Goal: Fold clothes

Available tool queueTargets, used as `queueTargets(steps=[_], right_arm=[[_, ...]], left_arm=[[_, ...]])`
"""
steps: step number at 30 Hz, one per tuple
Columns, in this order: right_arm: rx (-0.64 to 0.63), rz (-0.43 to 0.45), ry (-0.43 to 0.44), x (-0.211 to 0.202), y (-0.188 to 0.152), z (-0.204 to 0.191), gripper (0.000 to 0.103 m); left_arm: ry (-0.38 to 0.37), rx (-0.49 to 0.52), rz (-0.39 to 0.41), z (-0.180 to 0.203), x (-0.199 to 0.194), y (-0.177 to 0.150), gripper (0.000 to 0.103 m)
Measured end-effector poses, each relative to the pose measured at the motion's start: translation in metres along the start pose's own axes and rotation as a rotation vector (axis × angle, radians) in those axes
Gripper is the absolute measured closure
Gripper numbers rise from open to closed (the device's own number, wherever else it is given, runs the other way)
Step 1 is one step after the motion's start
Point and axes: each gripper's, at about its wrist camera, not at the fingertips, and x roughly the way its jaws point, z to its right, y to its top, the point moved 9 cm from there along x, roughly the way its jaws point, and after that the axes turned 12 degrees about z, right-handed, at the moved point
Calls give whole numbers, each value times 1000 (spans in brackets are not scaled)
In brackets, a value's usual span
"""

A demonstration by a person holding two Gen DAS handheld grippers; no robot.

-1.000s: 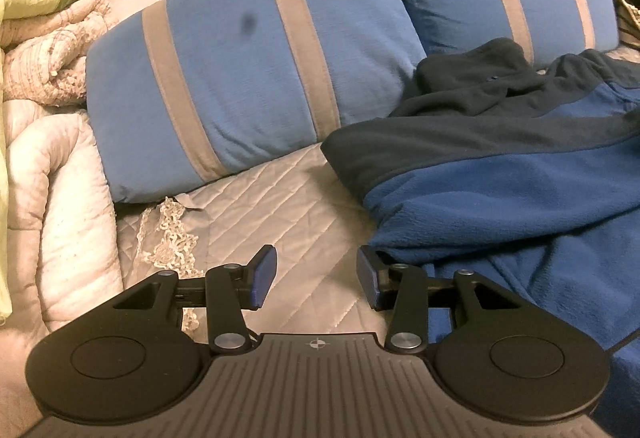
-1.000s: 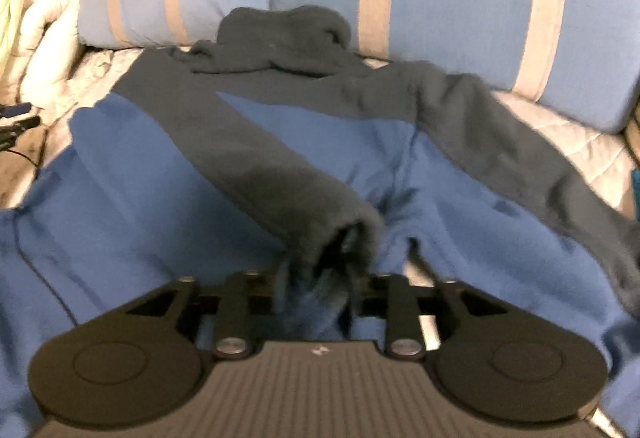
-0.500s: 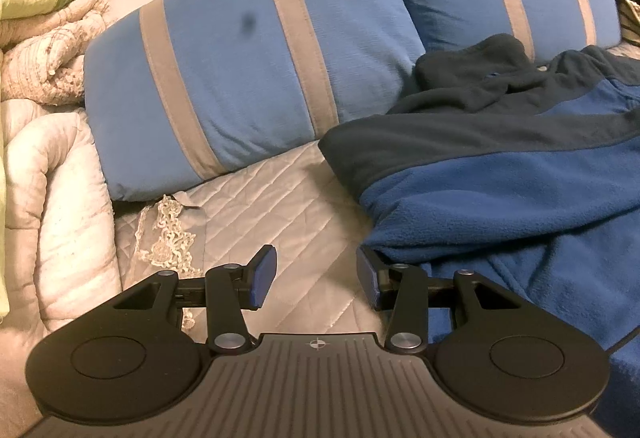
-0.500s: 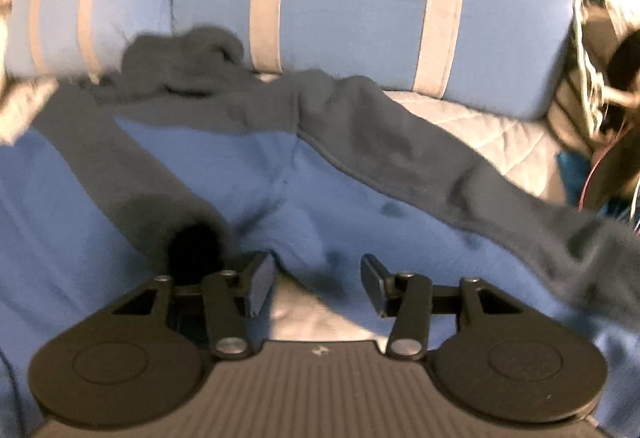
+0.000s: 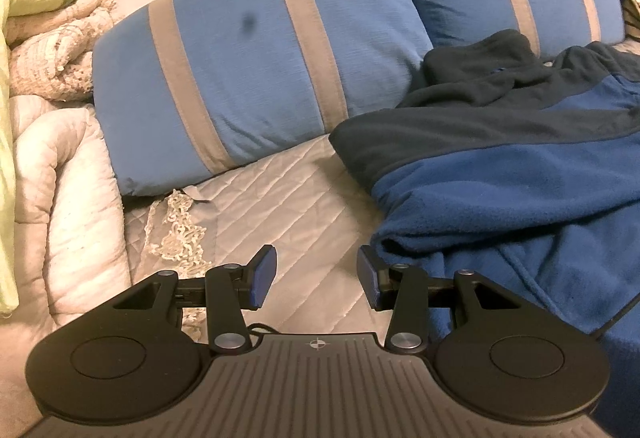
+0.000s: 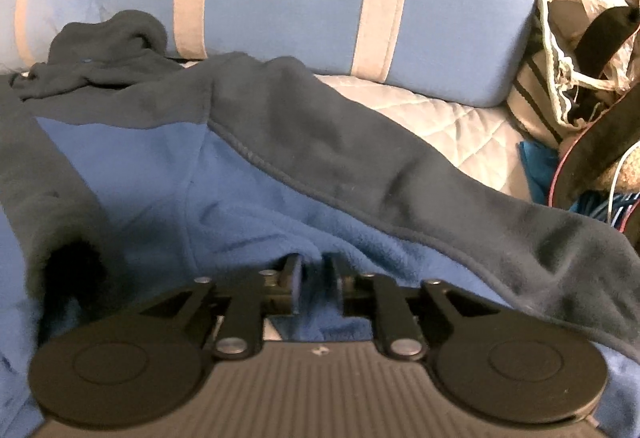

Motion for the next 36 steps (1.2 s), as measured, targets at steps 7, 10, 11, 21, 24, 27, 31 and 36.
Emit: queueTargets(steps=[7, 10, 11, 21, 24, 27, 31, 36], right_arm=[[96, 59, 317, -65, 10, -39, 18], [204, 4, 531, -70, 4, -59, 17], [237, -19, 560, -66, 1, -62, 16], [491, -162, 611, -10, -29, -76, 17], [504, -158, 600, -8, -30, -76, 48], [504, -164, 576, -10, -30, -76, 83], [497, -164, 560, -20, -26, -75, 88], [449, -144, 542, -35, -16, -71, 89]], left_arm=[[5, -14, -8, -3, 4, -2, 59], [9, -29, -3, -2, 4, 1, 59], [7, -33, 1, -2, 3, 3, 59], [-29, -76, 51, -5, -6, 14, 36], [-22, -91, 43, -7, -4, 13, 34], [-17, -93, 33, -6, -2, 11, 34], [-20, -83, 31, -5, -3, 10, 34], [-25, -86, 32, -7, -3, 8, 34]])
